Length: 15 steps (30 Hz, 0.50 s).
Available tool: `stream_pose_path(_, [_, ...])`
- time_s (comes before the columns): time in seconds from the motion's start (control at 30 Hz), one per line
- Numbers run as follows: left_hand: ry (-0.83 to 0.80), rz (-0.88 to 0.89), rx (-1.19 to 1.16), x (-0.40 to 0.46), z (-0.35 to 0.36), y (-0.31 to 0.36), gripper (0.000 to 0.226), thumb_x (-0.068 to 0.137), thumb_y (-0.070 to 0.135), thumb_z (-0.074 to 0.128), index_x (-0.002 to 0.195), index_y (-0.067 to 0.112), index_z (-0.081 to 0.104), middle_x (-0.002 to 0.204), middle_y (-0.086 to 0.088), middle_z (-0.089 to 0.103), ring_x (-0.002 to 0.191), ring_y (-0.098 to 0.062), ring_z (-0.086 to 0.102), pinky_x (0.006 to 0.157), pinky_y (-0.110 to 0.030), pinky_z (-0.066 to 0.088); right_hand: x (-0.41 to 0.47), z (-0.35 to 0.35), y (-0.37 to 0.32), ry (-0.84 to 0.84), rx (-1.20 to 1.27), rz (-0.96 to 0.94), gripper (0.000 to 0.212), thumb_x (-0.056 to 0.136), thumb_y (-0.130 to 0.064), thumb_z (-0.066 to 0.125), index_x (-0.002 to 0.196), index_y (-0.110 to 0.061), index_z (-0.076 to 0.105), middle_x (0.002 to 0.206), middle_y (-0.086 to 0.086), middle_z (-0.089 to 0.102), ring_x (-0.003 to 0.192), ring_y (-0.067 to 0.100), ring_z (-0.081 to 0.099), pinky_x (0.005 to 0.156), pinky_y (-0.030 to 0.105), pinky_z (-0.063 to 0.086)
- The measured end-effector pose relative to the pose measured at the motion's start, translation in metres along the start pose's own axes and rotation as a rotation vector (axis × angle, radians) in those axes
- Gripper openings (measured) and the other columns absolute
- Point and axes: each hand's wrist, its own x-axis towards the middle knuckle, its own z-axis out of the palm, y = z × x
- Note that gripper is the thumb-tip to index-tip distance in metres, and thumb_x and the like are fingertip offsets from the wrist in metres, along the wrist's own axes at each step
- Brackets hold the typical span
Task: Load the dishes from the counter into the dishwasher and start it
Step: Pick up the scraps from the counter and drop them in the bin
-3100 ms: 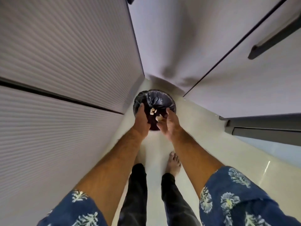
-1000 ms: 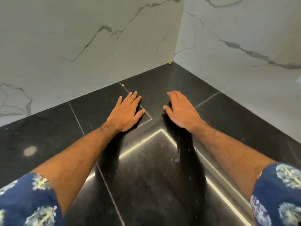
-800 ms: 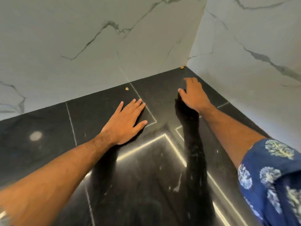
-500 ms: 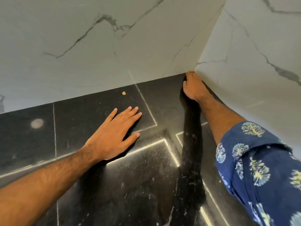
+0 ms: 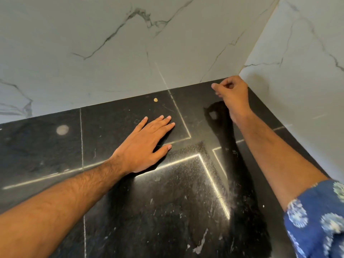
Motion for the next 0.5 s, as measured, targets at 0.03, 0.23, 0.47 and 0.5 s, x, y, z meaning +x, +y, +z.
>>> stream_pose_path(0.03, [0.0, 0.0, 0.0, 0.0, 0.0, 0.0, 0.068, 0.099, 0.06, 0.025, 0.159, 0.031, 0.01, 0.167, 0.013, 0.004, 0.152, -0.001, -0.005, 0.126, -0.042, -0.001, -0.009, 0.005, -0.005, -0.102, 0.325, 0.154, 0.012, 0.087, -0.011, 0.069, 0.089, -0.011, 0.057, 0.078, 0.001, 0.059, 0.072, 0.012, 0.06, 0.068, 0.022, 0.052])
stream_pose_path(0.23, [-0.004, 0.003, 0.001, 0.001, 0.0, -0.001, 0.068, 0.1, 0.059, 0.027, 0.159, 0.029, 0.012, 0.167, 0.011, 0.006, 0.153, -0.003, -0.001, 0.126, -0.044, 0.0, -0.044, 0.04, -0.016, -0.367, 1.067, 0.602, 0.023, 0.077, -0.004, 0.044, 0.098, -0.003, 0.056, 0.067, 0.003, 0.04, 0.055, 0.011, 0.041, 0.054, 0.022, 0.035])
stream_pose_path(0.47, [-0.001, -0.003, -0.007, 0.002, 0.001, -0.001, 0.066, 0.101, 0.057, 0.03, 0.159, 0.028, 0.016, 0.167, 0.009, 0.01, 0.153, -0.004, 0.001, 0.126, -0.042, -0.003, -0.043, 0.098, -0.038, -0.487, -0.452, -0.07, 0.02, 0.097, -0.021, 0.058, 0.107, -0.015, 0.073, 0.091, -0.009, 0.065, 0.086, 0.007, 0.062, 0.071, 0.023, 0.046])
stream_pose_path(0.5, [-0.005, -0.006, -0.009, 0.002, 0.001, -0.001, 0.066, 0.101, 0.057, 0.03, 0.159, 0.028, 0.016, 0.167, 0.009, 0.01, 0.152, -0.004, 0.001, 0.126, -0.041, -0.004, -0.041, 0.106, -0.039, -0.482, -0.599, -0.205, 0.018, 0.095, -0.025, 0.062, 0.107, -0.018, 0.073, 0.096, -0.009, 0.068, 0.095, 0.009, 0.064, 0.079, 0.025, 0.048])
